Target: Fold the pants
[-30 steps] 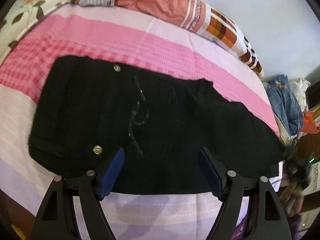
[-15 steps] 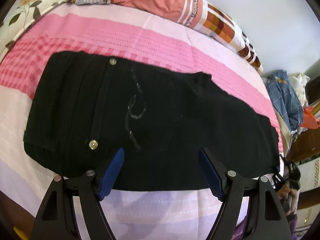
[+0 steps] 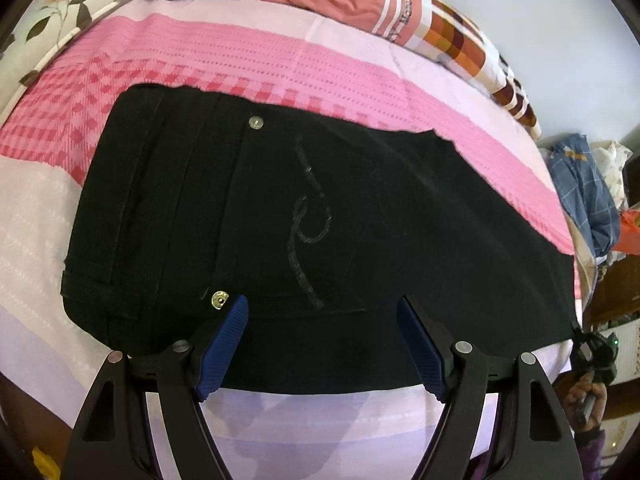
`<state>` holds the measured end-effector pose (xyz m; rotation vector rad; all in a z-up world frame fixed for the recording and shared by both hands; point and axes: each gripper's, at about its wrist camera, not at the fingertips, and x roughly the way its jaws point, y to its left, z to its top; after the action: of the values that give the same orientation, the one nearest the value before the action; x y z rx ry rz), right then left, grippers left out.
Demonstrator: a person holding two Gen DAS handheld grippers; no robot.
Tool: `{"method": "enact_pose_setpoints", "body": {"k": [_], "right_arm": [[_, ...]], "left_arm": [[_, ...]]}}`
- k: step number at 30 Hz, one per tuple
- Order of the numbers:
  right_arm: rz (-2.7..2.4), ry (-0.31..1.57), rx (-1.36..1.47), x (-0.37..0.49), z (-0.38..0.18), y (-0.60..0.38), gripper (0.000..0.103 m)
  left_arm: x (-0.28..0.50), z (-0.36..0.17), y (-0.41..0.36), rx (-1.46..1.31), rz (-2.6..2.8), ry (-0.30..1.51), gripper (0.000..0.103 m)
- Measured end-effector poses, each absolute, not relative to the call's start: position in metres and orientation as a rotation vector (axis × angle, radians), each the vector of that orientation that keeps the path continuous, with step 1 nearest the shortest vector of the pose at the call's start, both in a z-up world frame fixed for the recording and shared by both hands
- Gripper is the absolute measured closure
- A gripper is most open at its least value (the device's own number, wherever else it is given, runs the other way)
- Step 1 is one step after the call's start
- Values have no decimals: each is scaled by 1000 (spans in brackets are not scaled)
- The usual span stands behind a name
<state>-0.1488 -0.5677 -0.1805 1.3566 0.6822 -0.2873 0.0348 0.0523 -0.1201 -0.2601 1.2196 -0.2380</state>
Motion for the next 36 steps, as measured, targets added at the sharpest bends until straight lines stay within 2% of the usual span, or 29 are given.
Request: {"method": "enact_pose_setpoints", "body": {"k": [2,3,5,9,11,12,13,15,18,21,23,25,27,29,32,34,36], "right_arm": [[-249,651,1384,-148,-183,-571,98],[-227,635,1404,-150,-184,-573,93],[-217,613,1430,-153,-185,-578,92],[-170,571,1492,-156,-193,-583,79],[-141,568,1489,-151,-192,-580,79],[-147,595,1435,-148,-187,-576,86],[-163,621,1388,-145,-185,-574,97],[-202,680,1354,-143,-192,-574,98],[-176,648,1384,-147,-200,-577,99],[-151,619,1434,-146,-204,-576,90],[-121,605,1464,-145,-205,-573,79],[-84,590,1455,-141,-199,-569,62],[-60,596,1442,-135,-197,-565,61],[-53,593,1434,-133,-198,-563,62],[-74,620,1391,-130,-199,-562,81],[-95,640,1387,-130,-204,-560,98],[-91,630,1420,-132,-211,-561,101]], "left_arm": [[33,-121,53,-255,-239,1214,26],[32,-120,53,-249,-240,1210,26],[32,-121,52,-239,-240,1208,26],[31,-121,51,-238,-235,1205,26],[30,-122,52,-242,-238,1204,25],[30,-123,51,-241,-239,1206,25],[30,-124,51,-236,-239,1208,24],[28,-124,52,-231,-242,1206,24],[27,-124,51,-231,-245,1203,24],[24,-123,55,-244,-245,1195,24],[20,-121,62,-267,-243,1189,24],[13,-116,75,-317,-246,1158,24],[5,-111,92,-379,-242,1121,24],[-4,-107,111,-434,-228,1099,24],[-16,-109,144,-505,-159,1095,24],[-22,-116,164,-552,-122,1113,24],[-30,-122,179,-616,-133,1103,24]]}}
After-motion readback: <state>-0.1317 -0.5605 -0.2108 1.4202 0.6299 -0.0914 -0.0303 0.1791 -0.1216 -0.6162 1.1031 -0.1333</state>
